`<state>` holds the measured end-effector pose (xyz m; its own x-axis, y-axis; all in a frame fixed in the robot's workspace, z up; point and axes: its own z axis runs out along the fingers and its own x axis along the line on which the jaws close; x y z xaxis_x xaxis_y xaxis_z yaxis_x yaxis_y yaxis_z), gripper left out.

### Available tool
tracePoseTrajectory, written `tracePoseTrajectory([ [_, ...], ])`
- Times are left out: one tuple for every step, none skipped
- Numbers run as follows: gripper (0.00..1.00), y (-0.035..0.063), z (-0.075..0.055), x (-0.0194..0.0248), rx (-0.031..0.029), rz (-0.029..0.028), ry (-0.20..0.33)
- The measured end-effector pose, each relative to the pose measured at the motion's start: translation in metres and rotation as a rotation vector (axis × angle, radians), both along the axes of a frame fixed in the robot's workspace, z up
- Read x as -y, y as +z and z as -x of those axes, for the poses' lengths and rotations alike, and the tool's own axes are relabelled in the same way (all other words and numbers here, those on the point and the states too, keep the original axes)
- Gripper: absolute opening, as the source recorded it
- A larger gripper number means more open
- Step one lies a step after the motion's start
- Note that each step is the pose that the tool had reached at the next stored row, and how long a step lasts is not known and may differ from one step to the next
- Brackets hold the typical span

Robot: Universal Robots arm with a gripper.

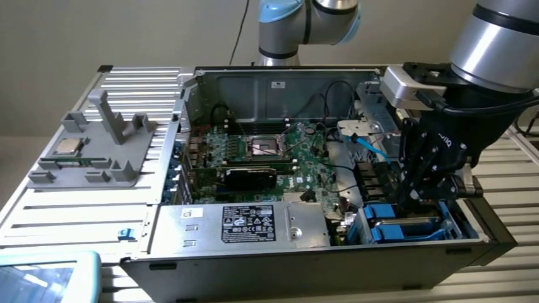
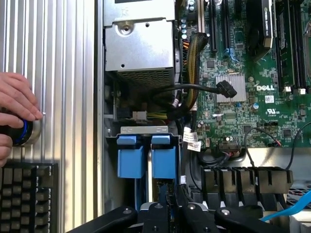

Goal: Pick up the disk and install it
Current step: 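Insert the second disk wire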

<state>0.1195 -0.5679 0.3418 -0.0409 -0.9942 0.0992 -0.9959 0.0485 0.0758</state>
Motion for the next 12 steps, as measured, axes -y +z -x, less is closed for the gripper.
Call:
tracePoseTrajectory([
  [0.16,0.0000,0.0004,-0.0001,0.0006,0.0001,0.001],
  [0.16,0.0001,0.0007,-0.0005,0.0015,0.0001,0.001],
  [0.16,0.0000,0.0008,-0.0008,0.0027,0.0000,0.002],
  [0.16,-0.0001,0.0009,-0.0010,0.0039,0.0000,0.003],
  [0.16,-0.0001,0.0009,-0.0010,0.0046,0.0000,0.005],
  [0.16,-0.0001,0.0009,-0.0009,0.0052,0.0000,0.006],
  [0.16,-0.0001,0.0010,-0.0009,0.0057,0.0000,0.009],
  [0.16,-0.0001,0.0011,-0.0010,0.0063,-0.0001,0.011],
  [0.16,-0.0001,0.0015,-0.0010,0.0073,-0.0001,0.013],
  [0.16,-0.0001,0.0018,-0.0010,0.0081,-0.0001,0.016],
  [0.16,-0.0001,0.0018,-0.0010,0.0084,-0.0002,0.017],
  [0.16,-0.0001,0.0018,-0.0010,0.0084,-0.0002,0.017],
])
